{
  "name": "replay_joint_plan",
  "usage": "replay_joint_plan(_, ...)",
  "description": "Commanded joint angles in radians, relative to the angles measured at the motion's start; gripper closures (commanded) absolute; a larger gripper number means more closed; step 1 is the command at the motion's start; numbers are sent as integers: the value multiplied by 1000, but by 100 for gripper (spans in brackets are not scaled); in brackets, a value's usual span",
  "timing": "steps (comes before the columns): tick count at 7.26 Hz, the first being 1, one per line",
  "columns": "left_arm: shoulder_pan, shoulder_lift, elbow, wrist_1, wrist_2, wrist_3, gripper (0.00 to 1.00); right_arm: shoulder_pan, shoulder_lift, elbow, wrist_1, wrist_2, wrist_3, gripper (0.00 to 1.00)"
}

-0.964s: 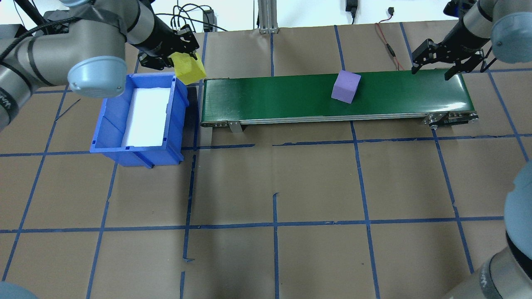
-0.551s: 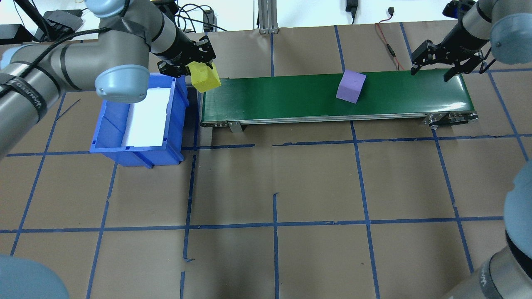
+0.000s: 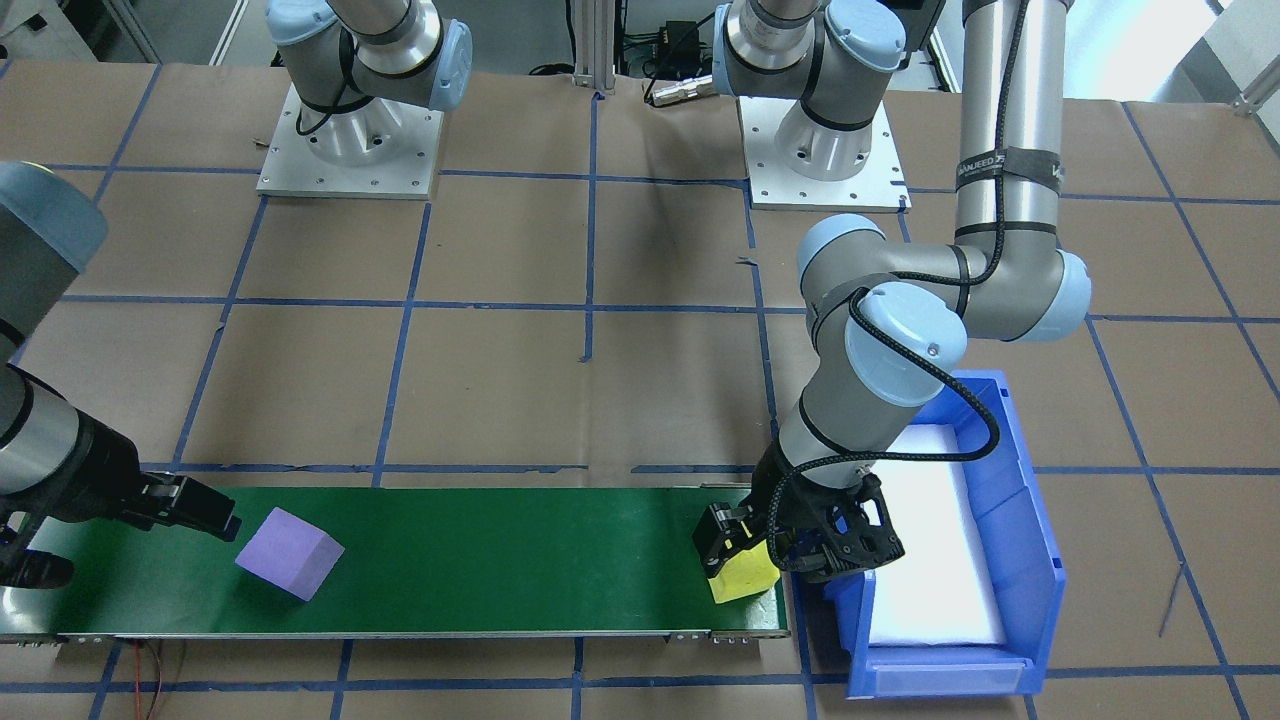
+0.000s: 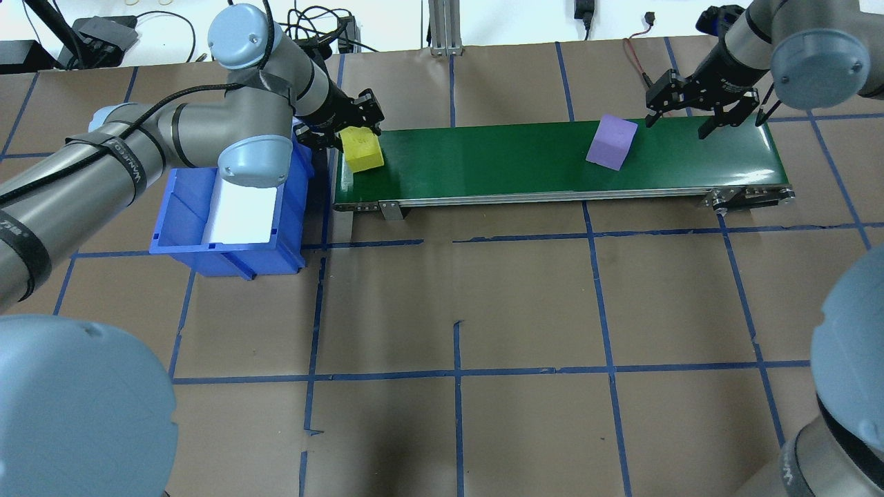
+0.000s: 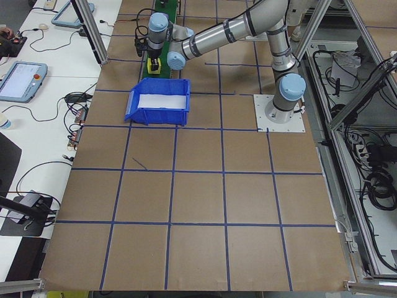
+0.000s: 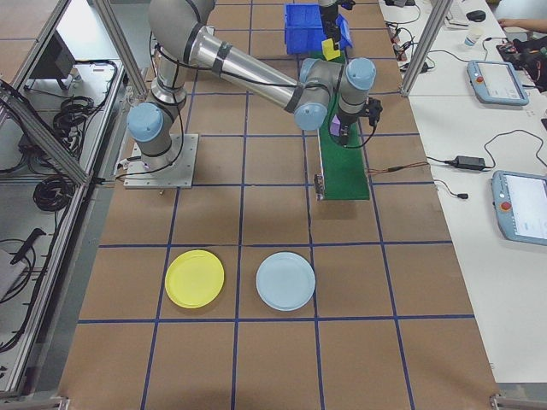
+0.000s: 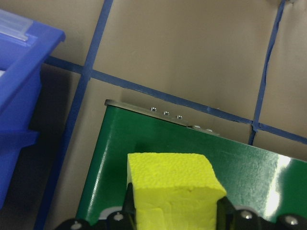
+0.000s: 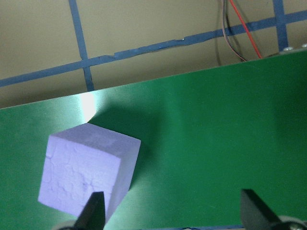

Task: Move block left to right into plate

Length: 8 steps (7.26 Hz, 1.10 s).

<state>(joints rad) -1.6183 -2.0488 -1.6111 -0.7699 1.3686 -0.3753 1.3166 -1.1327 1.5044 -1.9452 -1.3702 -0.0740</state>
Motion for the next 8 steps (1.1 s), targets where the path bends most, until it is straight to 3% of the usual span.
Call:
replay_joint_plan(1,1,71,20,-116,89,9,0,38,13,-6,-35,34,100,0)
replay_joint_plan(2,3,140,20,-194,117,12,0,46,19,-6,-37,42,91,0)
replay_joint_plan(5,37,324,-1,-306,119,196,0,43,68,3,-73,-24,85,0)
replay_joint_plan(6,85,402,-1,-474,124,323,0,43,73,7,-75,-67,86,5)
replay_joint_plan(7,147,468,0,-612,128,461,0,41,71,-3,-77,-76,94,16)
replay_joint_plan(8,175,496,5,-706,147,475,0,36,73,5,-98,-78,89,45)
